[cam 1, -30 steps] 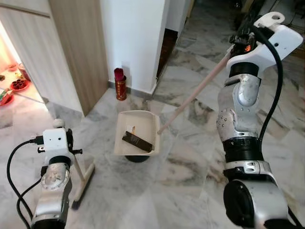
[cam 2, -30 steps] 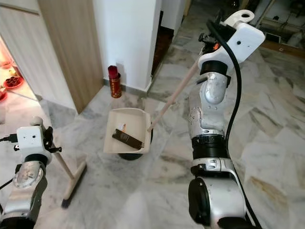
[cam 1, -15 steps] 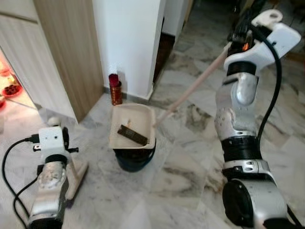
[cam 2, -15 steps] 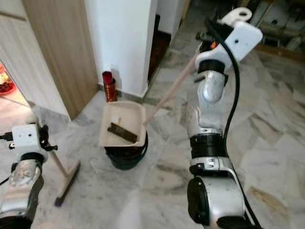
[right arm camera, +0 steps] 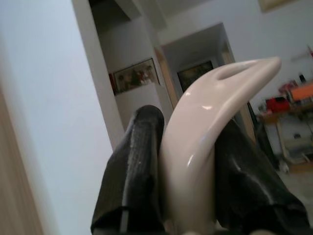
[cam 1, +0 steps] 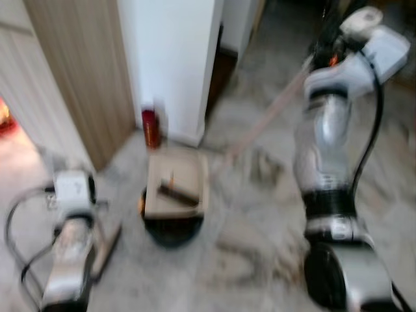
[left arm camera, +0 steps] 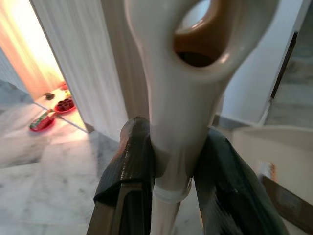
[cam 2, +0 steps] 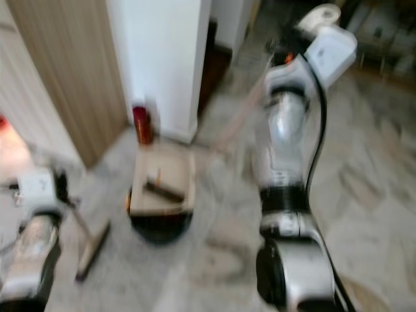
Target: Sweep floor
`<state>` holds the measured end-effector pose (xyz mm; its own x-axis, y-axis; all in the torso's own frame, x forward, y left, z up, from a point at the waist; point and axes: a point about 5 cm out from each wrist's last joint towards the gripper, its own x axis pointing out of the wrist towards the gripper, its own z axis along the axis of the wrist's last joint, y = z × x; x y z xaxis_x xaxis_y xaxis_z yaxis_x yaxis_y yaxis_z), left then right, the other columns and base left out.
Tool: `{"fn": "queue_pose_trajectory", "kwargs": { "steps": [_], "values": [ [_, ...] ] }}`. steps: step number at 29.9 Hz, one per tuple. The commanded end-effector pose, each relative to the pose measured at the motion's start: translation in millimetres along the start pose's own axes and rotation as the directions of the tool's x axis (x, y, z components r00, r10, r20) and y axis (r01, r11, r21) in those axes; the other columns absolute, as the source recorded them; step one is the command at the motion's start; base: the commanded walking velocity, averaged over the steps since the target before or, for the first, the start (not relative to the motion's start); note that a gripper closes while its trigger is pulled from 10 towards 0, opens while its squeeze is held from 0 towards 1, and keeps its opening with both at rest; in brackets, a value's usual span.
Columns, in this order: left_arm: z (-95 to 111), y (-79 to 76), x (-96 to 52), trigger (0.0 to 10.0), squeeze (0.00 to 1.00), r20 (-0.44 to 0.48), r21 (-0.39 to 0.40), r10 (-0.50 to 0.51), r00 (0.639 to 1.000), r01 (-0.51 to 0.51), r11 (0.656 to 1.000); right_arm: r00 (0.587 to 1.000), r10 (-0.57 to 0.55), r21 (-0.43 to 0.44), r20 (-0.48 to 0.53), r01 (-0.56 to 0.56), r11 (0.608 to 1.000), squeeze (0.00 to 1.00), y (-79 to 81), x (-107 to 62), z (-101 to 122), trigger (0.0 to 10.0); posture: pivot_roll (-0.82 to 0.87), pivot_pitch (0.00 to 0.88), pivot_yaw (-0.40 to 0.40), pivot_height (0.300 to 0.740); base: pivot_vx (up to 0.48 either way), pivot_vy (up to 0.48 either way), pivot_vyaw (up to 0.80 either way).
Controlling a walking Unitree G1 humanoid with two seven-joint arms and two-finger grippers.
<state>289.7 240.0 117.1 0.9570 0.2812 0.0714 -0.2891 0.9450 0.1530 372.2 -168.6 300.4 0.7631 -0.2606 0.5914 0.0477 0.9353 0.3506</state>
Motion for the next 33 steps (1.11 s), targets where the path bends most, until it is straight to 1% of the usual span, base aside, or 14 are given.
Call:
{"fn": "queue_pose_trajectory", "kwargs": {
  "steps": [1, 7, 11, 13, 18, 19, 22, 23, 24, 25, 27, 28, 29, 33],
  "values": [
    [11, 3.2, 1.4, 10.0, 0.0, 0.06, -0.002, 0.009, 0.998, -0.009, 1.0, 0.996, 0.034, 0.018, 0.08, -0.035, 0.999, 0.0, 12.9, 6.6, 18, 10.0, 0.22, 0.072, -0.117, 0.74, 0.296, 0.0, 0.0],
    [12, 1.7, 0.4, 10.0, 0.0, 0.075, -0.002, 0.001, 0.997, -0.001, 1.0, 0.996, 0.049, 0.029, 0.07, -0.051, 0.998, 0.0, 17.3, 4.3, 15, 10.0, 0.23, 0.075, -0.118, 0.74, 0.0, 0.0, 0.0],
    [12, 1.2, 0.1, 10.0, 0.0, 0.074, -0.004, -0.002, 0.997, 0.002, 1.0, 0.994, 0.09, 0.024, 0.056, -0.091, 0.996, 0.0, 27.2, -0.8, 10, 10.0, 0.22, 0.076, -0.119, 0.74, 0.0, 0.0, 0.0],
    [12, 1.2, -0.3, 10.0, 0.0, 0.074, -0.006, -0.003, 0.997, 0.003, 1.0, 0.99, 0.135, 0.009, 0.046, -0.136, 0.991, 0.0, 37.2, -6.0, 6, 10.0, 0.23, 0.079, -0.12, 0.74, 0.0, 0.0, 0.0],
    [12, 1.4, -1.5, 10.0, 0.0, 0.075, -0.005, -0.003, 0.997, 0.003, 1.0, 0.98, 0.191, -0.009, 0.047, -0.191, 0.982, 0.0, 49.5, -10.9, 3, 10.0, 0.23, 0.081, -0.121, 0.74, 0.0, 0.0, 0.0],
    [11, 1.4, -1.9, 10.0, 0.0, 0.075, -0.006, -0.003, 0.997, 0.003, 1.0, 0.972, 0.231, -0.04, 0.054, -0.229, 0.973, 0.0, 55.6, -12.9, 4, 10.0, 0.23, 0.082, -0.122, 0.74, 0.0, 0.0, 0.0],
    [11, 1.2, -2.1, 10.0, 0.0, 0.076, -0.006, -0.003, 0.997, 0.004, 1.0, 0.957, 0.281, -0.064, 0.068, -0.277, 0.959, 0.0, 64.4, -16.8, 4, 10.0, 0.23, 0.084, -0.123, 0.74, 0.0, 0.0, 0.0],
    [11, 1.1, -2.2, 10.0, 0.0, 0.076, -0.007, -0.003, 0.997, 0.004, 1.0, 0.948, 0.308, -0.077, 0.073, -0.303, 0.95, 0.0, 71.3, -20.9, 3, 10.0, 0.23, 0.084, -0.122, 0.74, 0.0, 0.0, 0.0],
    [11, 1.1, -2.2, 10.0, 0.0, 0.076, -0.007, -0.003, 0.997, 0.004, 1.0, 0.948, 0.308, -0.077, 0.073, -0.303, 0.95, 0.0, 71.3, -20.9, 3, 10.0, 0.23, 0.084, -0.122, 0.74, 0.0, 0.0, 0.0],
    [12, 0.7, -2.7, 10.0, 0.0, 0.079, -0.012, -0.005, 0.997, 0.006, 1.0, 0.94, 0.331, -0.087, 0.088, -0.324, 0.942, 0.0, 77.2, -25.1, 4, 10.0, 0.23, 0.084, -0.122, 0.74, 0.0, 0.0, 0.0],
    [12, 0.4, -3.0, 10.0, 0.0, 0.082, -0.014, -0.007, 0.997, 0.008, 1.0, 0.934, 0.345, -0.099, 0.097, -0.335, 0.937, 0.0, 80.4, -27.3, 5, 10.0, 0.23, 0.085, -0.122, 0.74, 0.0, 0.0, 0.0],
    [12, 0.1, -3.3, 10.0, 0.0, 0.084, -0.016, -0.009, 0.996, 0.01, 1.0, 0.924, 0.366, -0.117, 0.11, -0.354, 0.928, 0.0, 84.4, -30.0, 6, 10.0, 0.23, 0.084, -0.122, 0.74, 0.0, 0.0, 0.0],
    [13, -0.4, -3.4, 10.0, 0.0, 0.087, -0.02, -0.012, 0.996, 0.014, 1.0, 0.903, 0.408, -0.156, 0.133, -0.388, 0.908, 0.0, 92.0, -34.9, 8, 10.0, 0.23, 0.085, -0.122, 0.74, 0.0, 0.0, 0.0],
    [13, -1.1, -3.4, 10.0, 0.0, 0.092, -0.023, -0.016, 0.996, 0.018, 1.0, 0.881, 0.444, -0.176, 0.164, -0.417, 0.892, 0.0, 99.8, -40.3, 11, 10.0, 0.23, 0.084, -0.123, 0.74, 0.0, 0.0, 0.0]
  ]
}}
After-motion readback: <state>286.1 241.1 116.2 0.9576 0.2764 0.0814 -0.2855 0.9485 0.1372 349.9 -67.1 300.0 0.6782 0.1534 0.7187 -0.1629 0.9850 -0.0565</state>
